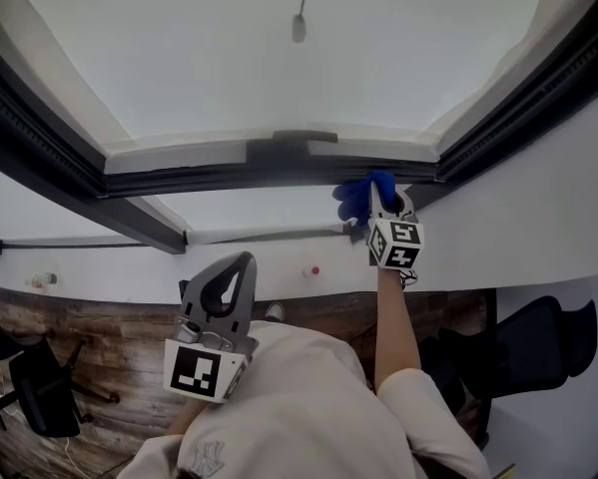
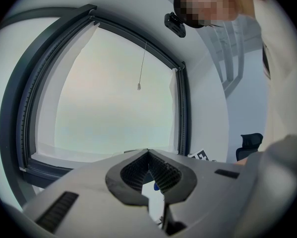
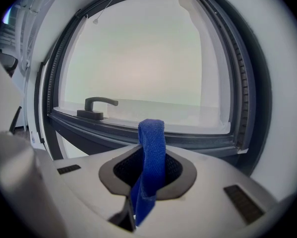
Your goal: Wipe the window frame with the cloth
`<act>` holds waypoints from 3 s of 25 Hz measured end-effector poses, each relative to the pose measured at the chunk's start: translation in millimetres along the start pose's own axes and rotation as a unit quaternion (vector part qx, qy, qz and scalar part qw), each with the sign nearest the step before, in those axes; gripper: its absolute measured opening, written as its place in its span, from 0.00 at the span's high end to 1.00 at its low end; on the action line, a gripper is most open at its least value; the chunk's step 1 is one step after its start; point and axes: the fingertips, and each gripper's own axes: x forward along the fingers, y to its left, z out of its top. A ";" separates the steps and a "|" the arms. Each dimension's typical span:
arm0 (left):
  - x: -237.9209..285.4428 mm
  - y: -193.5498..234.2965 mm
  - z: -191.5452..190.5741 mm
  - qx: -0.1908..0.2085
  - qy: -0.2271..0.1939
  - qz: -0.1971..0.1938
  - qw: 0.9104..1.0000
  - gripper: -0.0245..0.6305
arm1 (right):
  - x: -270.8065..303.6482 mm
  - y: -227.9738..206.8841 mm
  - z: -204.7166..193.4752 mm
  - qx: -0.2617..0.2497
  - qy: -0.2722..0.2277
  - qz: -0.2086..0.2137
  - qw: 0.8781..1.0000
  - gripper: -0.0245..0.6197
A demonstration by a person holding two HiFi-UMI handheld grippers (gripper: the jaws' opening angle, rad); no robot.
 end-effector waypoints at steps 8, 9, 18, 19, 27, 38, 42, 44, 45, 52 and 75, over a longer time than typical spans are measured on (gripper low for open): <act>2.9 3.4 2.9 -0.001 -0.003 -0.001 1.000 0.95 | -3.0 -18.8 -2.5 0.010 0.004 -0.023 1.000 0.87; 3.1 3.9 2.7 -0.002 -0.003 -0.001 1.000 0.95 | -3.4 -21.8 -2.6 0.010 0.004 -0.027 1.000 0.87; 6.2 8.0 1.2 -0.003 0.001 -0.001 1.000 0.95 | -7.7 -53.5 -6.6 0.027 0.013 -0.066 0.997 0.87; 6.7 8.3 1.1 -0.003 0.001 -0.002 1.000 0.95 | -8.4 -58.0 -7.2 0.028 0.014 -0.072 0.997 0.87; 10.0 9.8 0.5 -0.004 0.004 -0.003 1.000 0.95 | -14.5 -95.2 -11.3 0.046 0.024 -0.108 0.993 0.87; 19.4 8.6 -0.1 -0.001 0.007 -0.008 1.000 0.95 | -18.9 -125.2 -14.8 0.056 0.027 -0.131 0.989 0.87; 22.3 8.8 -0.4 -0.005 0.009 -0.007 1.000 0.95 | -19.8 -134.5 -15.6 0.056 0.029 -0.137 0.988 0.87; 24.1 8.6 -0.5 -0.005 0.010 -0.008 1.000 0.95 | -19.7 -137.0 -15.5 0.054 0.031 -0.138 0.989 0.87; 25.0 8.5 -0.7 -0.005 0.011 -0.009 1.000 0.95 | -19.4 -137.9 -15.6 0.052 0.032 -0.138 0.989 0.87; 27.6 9.5 -2.3 -0.005 0.011 -0.009 1.000 0.95 | -19.0 -142.9 -17.0 0.055 0.031 -0.138 0.988 0.87; 17.7 16.9 -3.8 -0.011 0.011 0.003 1.000 0.95 | -22.7 -163.0 -19.6 0.065 0.032 -0.166 0.983 0.87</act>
